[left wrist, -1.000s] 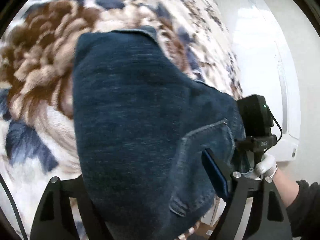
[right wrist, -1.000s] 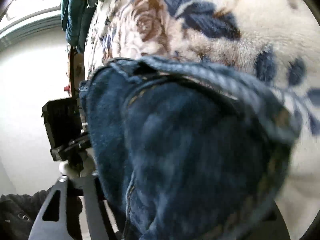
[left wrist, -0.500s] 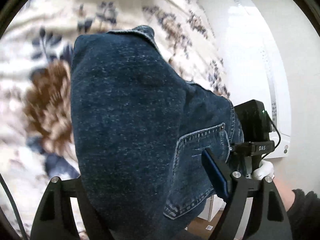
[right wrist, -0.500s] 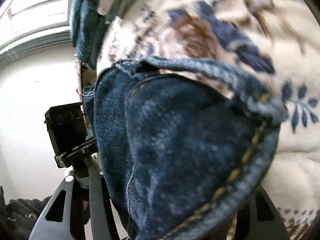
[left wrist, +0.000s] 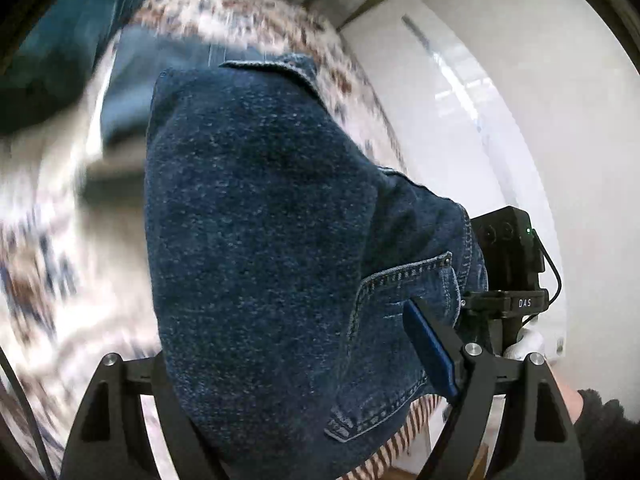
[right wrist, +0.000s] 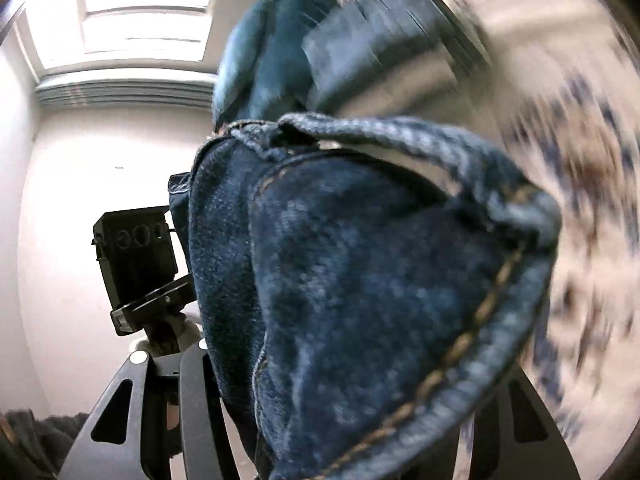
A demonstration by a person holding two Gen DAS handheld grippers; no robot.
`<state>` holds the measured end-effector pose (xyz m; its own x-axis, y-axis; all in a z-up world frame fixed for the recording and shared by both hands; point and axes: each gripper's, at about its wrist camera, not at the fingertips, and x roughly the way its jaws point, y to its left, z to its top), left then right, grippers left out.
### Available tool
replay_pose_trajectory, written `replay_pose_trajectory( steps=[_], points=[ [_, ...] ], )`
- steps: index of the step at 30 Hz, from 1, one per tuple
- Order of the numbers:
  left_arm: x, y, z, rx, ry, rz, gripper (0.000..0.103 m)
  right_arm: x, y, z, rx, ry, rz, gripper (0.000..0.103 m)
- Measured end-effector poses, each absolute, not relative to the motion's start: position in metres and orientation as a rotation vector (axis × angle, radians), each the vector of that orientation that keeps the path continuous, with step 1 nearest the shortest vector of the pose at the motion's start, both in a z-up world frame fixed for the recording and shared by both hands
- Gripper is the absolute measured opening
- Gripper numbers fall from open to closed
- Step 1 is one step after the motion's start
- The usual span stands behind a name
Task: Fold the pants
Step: 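Lift the jeans bundle with both grippers and carry it onto the clothes stack, then open both grippers and withdraw them from the stacked jeans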
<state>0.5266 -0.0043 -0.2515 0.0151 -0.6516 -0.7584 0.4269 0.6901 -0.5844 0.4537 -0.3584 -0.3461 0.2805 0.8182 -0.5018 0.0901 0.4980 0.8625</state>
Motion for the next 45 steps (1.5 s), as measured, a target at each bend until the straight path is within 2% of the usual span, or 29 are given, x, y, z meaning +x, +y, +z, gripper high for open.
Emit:
replay_pose_trajectory(
  steps=[5, 10, 14, 19, 21, 23, 27, 29, 31, 32, 36, 38, 45],
  points=[
    [0.635, -0.018, -0.229, -0.181, 1.245, -0.816, 0.081, 0.594, -0.363, -0.316, 0.876, 1.173, 0.635, 0.060],
    [0.733, -0.012, -0.252, -0.227, 1.265, -0.804, 0.081, 0.696, -0.366, -0.307, 0.804, 1.190, 0.652, 0.060],
    [0.793, -0.009, -0.282, -0.291, 1.295, -0.769, 0.081, 0.766, -0.354, -0.331, 0.772, 1.213, 0.655, 0.060],
    [0.833, 0.000, -0.342, -0.355, 1.358, -0.682, 0.081, 0.827, -0.351, -0.389, 0.753, 1.269, 0.599, 0.059],
    [0.841, -0.001, -0.367, -0.307, 1.406, -0.616, 0.084, 0.834, -0.355, -0.415, 0.770, 1.303, 0.564, 0.059],
    [0.848, -0.001, -0.381, -0.307, 1.434, -0.613, 0.094, 0.834, -0.367, -0.433, 0.796, 1.319, 0.534, 0.062],
    [0.849, -0.003, -0.378, -0.286, 1.456, -0.633, 0.095, 0.826, -0.384, -0.444, 0.787, 1.329, 0.500, 0.084],
    [0.853, -0.004, -0.376, -0.268, 1.468, -0.611, 0.095, 0.823, -0.388, -0.442, 0.772, 1.351, 0.503, 0.085],
    [0.839, -0.004, -0.358, -0.204, 1.425, -0.543, 0.095, 0.820, -0.386, -0.434, 0.722, 1.373, 0.443, 0.096],
    [0.834, -0.005, -0.350, -0.169, 1.392, -0.508, 0.095, 0.817, -0.383, -0.425, 0.658, 1.379, 0.392, 0.098],
    [0.789, -0.014, -0.311, -0.026, 1.205, -0.347, 0.094, 0.786, -0.353, -0.369, 0.313, 1.294, 0.140, 0.098],
    [0.760, -0.024, -0.298, 0.046, 1.162, -0.294, 0.098, 0.756, -0.331, -0.337, 0.132, 1.198, -0.003, 0.098],
    [0.681, -0.044, -0.272, 0.169, 1.104, -0.177, 0.100, 0.662, -0.281, -0.283, 0.025, 1.084, -0.178, 0.098]
  ],
)
